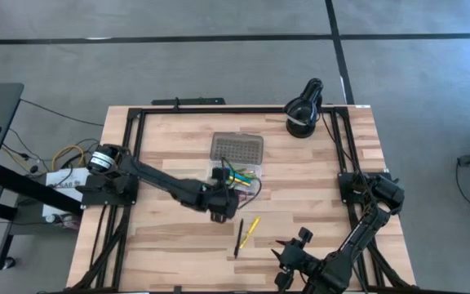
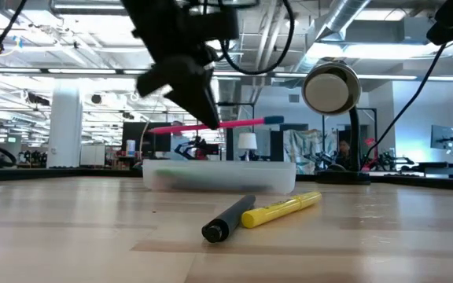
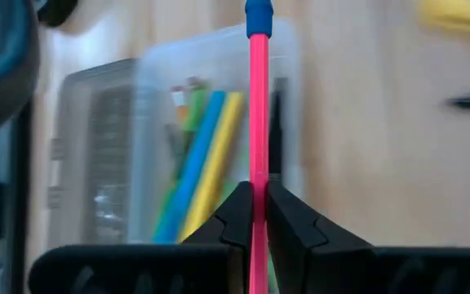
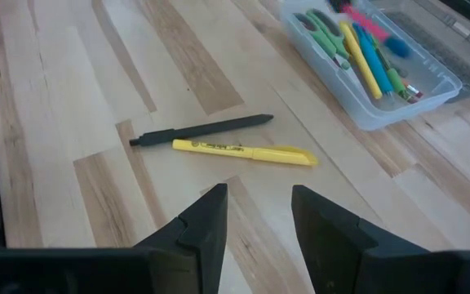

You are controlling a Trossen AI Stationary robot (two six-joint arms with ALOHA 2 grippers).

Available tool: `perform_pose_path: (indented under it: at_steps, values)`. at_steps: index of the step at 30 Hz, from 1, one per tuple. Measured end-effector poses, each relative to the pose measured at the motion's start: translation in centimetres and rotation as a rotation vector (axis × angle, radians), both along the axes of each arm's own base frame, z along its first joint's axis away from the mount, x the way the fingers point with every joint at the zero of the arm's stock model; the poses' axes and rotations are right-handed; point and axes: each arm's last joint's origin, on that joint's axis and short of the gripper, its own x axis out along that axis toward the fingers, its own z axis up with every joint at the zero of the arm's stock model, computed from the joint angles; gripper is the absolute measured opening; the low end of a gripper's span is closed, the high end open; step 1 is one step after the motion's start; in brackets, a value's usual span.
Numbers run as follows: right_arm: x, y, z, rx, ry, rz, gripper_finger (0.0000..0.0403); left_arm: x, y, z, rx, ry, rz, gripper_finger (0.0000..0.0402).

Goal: Pick & place school supplies into a supply box
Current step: Put the pink pencil into the transparent supply box

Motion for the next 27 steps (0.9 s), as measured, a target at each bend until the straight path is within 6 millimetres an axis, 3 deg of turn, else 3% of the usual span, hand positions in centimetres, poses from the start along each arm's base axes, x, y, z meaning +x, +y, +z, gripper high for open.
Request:
perform_pose_path:
  at_steps: [6, 11, 21, 27]
  values:
    - [0.0, 0.0, 0.0, 0.001, -0.001, 0.0, 0.0134, 1.0, 4.4, 0.0, -0.023, 0.009, 0.061, 0.0016]
    - [0.0, 0.0, 0.0, 0.001, -0.001, 0.0, 0.0134, 1.5, 6.8, 0.1, -0.079, -0.004, 0.067, 0.0016]
    - [0.0, 0.1, 0.0, 0.002, -0.002, 0.002, 0.0134, 1.6, 7.7, 0.1, -0.13, -0.012, 0.083, 0.0018]
    - [0.0, 0.1, 0.0, 0.003, -0.002, 0.002, 0.0133, 1.5, 7.9, 0.1, -0.149, -0.015, 0.098, 0.0055]
